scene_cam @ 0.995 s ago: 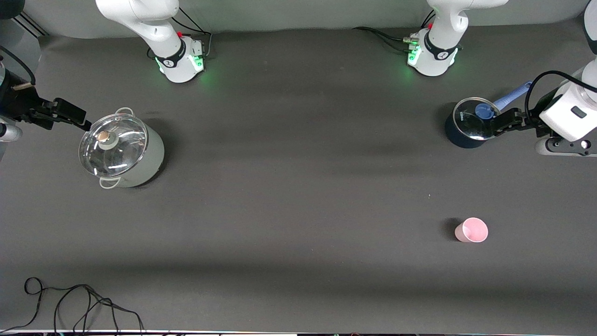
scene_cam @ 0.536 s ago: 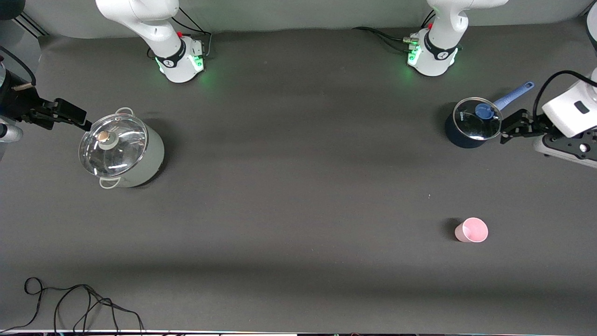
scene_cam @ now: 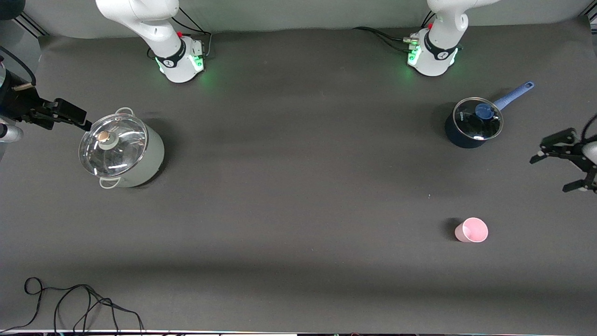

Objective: Transfer pink cup from left to right arm
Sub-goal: 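Move the left gripper toward the pink cup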

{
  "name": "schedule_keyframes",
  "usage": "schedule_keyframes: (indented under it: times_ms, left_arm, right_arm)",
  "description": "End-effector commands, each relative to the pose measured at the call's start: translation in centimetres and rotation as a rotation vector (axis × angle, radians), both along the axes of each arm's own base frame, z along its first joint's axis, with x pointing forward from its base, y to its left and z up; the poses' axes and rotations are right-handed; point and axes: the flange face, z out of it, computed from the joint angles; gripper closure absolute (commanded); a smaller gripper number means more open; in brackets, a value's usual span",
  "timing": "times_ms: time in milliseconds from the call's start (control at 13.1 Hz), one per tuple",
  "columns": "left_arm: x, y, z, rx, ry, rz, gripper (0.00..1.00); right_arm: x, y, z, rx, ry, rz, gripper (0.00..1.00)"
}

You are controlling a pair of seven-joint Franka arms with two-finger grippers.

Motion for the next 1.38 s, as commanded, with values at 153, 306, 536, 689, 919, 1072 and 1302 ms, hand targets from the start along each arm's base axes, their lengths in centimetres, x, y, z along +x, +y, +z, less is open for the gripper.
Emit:
schedule_keyframes:
  times_ms: [153, 306, 536, 689, 919, 1072, 1302]
  left_arm:
    - [0.8, 7.8, -11.6, -0.259, -0.131, -0.172, 0.0]
    - [0.4, 9.2, -16.9, -0.332, -0.174, -0.223, 0.0]
    - [-0.7, 12.6, -23.9, -0.443, -0.319, -0.261, 0.0]
    - [-1.9, 14.8, -28.5, -0.5, -0.444, -0.266, 0.0]
    - [-2.9, 15.4, -34.3, -0.553, -0.566, -0.26, 0.0]
    - [-3.0, 14.7, -37.0, -0.579, -0.627, -0.248, 0.0]
    - [-2.3, 12.0, -40.3, -0.62, -0.676, -0.215, 0.0]
  right_arm:
    - [0.2, 0.0, 0.5, 0.008, 0.004, 0.019, 0.0]
    - [0.2, -0.1, 0.5, 0.008, 0.004, 0.018, 0.0]
    - [0.2, -0.1, 0.5, 0.008, 0.004, 0.018, 0.0]
    - [0.2, -0.2, 0.5, 0.008, 0.004, 0.016, 0.0]
    - [0.2, -0.2, 0.5, 0.008, 0.004, 0.016, 0.0]
    - [0.2, -0.2, 0.5, 0.008, 0.004, 0.016, 0.0]
    - [0.2, -0.2, 0.5, 0.008, 0.004, 0.016, 0.0]
